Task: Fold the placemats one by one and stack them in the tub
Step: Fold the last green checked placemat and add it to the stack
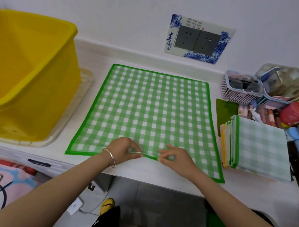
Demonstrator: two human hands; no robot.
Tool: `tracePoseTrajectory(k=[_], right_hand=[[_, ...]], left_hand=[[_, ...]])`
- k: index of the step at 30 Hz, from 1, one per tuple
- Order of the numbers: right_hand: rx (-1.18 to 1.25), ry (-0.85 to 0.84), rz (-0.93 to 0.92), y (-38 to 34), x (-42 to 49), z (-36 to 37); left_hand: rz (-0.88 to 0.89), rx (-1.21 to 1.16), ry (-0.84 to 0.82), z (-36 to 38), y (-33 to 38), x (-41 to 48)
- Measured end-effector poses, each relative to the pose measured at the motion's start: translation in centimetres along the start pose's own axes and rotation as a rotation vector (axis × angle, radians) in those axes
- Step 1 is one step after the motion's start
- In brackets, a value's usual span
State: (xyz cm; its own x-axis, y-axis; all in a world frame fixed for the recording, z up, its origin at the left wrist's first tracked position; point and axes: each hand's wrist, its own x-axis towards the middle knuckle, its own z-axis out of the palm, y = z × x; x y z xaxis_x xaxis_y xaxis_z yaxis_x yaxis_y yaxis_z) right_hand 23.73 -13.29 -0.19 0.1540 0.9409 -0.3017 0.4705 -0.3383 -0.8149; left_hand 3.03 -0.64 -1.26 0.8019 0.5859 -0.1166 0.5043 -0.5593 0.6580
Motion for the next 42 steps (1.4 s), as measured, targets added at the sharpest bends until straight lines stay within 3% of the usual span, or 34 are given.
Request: tracePoseTrajectory(k=[4, 15, 22, 26, 38, 42], right_hand=[[-0.104, -0.149, -0.011, -2.1, 0.5, -2.3], [-0.183, -0.284, 0.024, -9.7, 2.9, -9.0], [-0.335, -0.165, -0.005, -12.1, 7.2, -11.5], [-0.422, -0.118, 0.012, -10.8, 10.2, -10.9], [-0.802, -0.026, -0.005, -5.1, 14.7, -7.4], [-0.89, 0.157, -0.127, -3.7, 15.3, -6.7]], left_hand=[[-0.119, -0.195, -0.113, -2.4, 0.9, 1.4], [-0.092, -0.159, -0.179, -10.5, 5.0, 4.6], [0.004, 0.301, 0.194, -12.6, 5.4, 7.1], [0.095, 0.322, 0.379, -10.3, 3.6, 7.5], [-0.037, 0.509, 0.136, -0.1, -1.6, 7.6], [-0.091, 0.517, 0.084, 0.5, -1.8, 8.1]])
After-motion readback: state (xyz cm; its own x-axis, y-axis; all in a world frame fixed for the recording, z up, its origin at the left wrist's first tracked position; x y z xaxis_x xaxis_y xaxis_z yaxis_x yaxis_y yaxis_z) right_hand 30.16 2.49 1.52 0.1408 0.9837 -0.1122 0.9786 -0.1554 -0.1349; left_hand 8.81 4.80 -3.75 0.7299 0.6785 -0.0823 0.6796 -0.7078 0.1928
